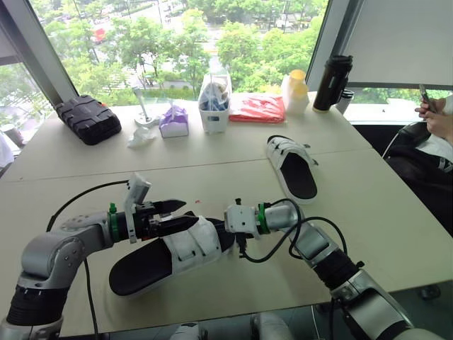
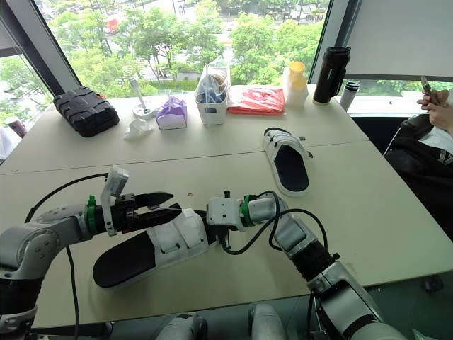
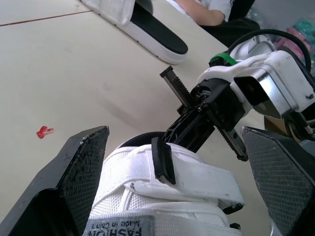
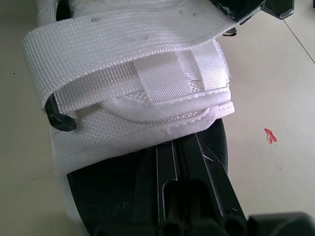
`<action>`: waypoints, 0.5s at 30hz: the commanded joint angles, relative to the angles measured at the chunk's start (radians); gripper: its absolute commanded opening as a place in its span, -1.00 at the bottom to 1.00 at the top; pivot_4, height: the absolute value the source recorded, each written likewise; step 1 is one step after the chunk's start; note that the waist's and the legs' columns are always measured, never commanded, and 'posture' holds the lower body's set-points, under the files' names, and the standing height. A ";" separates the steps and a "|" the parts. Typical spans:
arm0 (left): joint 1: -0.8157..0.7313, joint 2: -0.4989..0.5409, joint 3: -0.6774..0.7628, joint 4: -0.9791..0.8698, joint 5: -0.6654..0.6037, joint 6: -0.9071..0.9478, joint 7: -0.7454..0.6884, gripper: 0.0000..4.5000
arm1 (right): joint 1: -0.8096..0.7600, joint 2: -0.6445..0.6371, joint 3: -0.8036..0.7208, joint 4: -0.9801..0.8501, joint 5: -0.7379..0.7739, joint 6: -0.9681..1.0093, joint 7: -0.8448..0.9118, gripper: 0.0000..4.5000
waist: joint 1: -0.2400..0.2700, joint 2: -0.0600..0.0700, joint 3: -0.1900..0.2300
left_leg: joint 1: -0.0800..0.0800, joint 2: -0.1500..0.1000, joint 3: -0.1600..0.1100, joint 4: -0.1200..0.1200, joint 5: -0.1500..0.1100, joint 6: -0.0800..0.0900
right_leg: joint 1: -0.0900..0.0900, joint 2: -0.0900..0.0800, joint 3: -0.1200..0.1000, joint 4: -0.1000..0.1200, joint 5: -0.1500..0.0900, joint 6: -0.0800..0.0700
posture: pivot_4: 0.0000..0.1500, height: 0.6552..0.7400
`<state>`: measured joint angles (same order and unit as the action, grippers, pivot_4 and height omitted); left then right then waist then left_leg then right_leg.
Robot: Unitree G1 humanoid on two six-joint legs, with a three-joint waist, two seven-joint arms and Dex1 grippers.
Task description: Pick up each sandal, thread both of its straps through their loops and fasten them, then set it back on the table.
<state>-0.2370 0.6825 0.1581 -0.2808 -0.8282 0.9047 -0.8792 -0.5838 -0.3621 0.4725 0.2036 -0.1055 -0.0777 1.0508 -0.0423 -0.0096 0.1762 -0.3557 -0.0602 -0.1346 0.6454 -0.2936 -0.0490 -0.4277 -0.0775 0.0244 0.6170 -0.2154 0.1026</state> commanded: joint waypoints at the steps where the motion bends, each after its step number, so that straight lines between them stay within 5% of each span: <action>1: 0.018 -0.002 -0.013 -0.053 -0.017 0.008 0.007 0.98 | -0.002 -0.001 0.010 0.015 -0.018 0.002 -0.001 -1.00 | 0.000 0.000 0.000 | 0.000 0.000 0.000 0.000 0.000 0.000 | 0.000 0.000 0.000 0.000 0.000 0.000 | 1.00 1.00; 3: 0.028 -0.001 -0.018 -0.067 -0.021 0.011 0.009 0.98 | 0.000 -0.003 0.010 0.013 -0.018 0.002 -0.001 -1.00 | 0.000 0.000 0.000 | 0.000 0.000 0.000 0.000 0.000 0.000 | 0.000 0.000 0.000 0.000 0.000 0.000 | 1.00 1.00; 12: 0.026 -0.031 -0.012 -0.078 -0.033 0.006 0.056 -0.93 | 0.001 -0.003 0.011 0.012 -0.018 0.004 -0.002 -1.00 | 0.001 0.000 0.000 | 0.000 0.000 0.000 0.000 0.000 0.000 | 0.000 0.000 0.000 0.000 0.000 0.000 | 1.00 1.00; 15: 0.027 -0.037 -0.003 -0.083 -0.037 0.001 0.067 -0.97 | 0.001 -0.003 0.010 0.013 -0.018 0.003 -0.002 -1.00 | 0.001 0.000 0.000 | 0.000 0.000 0.000 0.000 0.000 0.000 | 0.000 0.000 0.000 0.000 0.000 0.000 | 1.00 1.00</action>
<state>-0.2029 0.6452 0.1323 -0.3253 -0.8458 0.9149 -0.8196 -0.5838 -0.3627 0.4726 0.2036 -0.1055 -0.0775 1.0491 -0.0418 -0.0096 0.1762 -0.3558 -0.0602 -0.1343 0.6455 -0.2936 -0.0491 -0.4276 -0.0775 0.0244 0.6170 -0.2154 0.1026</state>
